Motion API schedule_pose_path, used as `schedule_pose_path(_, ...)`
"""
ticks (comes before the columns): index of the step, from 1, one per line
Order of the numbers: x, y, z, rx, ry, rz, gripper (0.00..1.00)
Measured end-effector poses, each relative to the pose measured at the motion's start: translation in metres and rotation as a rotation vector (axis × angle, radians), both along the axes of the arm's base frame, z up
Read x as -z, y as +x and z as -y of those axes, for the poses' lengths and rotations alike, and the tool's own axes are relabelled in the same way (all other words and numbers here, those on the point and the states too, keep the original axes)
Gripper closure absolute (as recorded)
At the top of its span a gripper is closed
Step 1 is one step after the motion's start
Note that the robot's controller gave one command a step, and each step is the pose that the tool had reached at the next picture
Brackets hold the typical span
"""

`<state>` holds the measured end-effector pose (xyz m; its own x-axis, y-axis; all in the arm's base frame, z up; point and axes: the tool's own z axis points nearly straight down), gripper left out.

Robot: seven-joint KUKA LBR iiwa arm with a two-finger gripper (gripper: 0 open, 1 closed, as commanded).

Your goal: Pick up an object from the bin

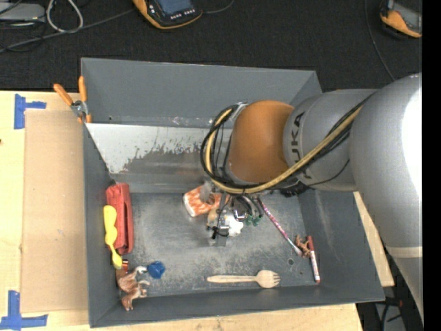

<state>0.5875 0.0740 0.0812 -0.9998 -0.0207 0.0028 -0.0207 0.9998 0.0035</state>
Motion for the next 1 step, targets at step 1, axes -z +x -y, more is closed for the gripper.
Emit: schedule_pose_path(1, 0.0103, 0.02, 0.0074, -0.052, 0.0, 0.0, 1.0)
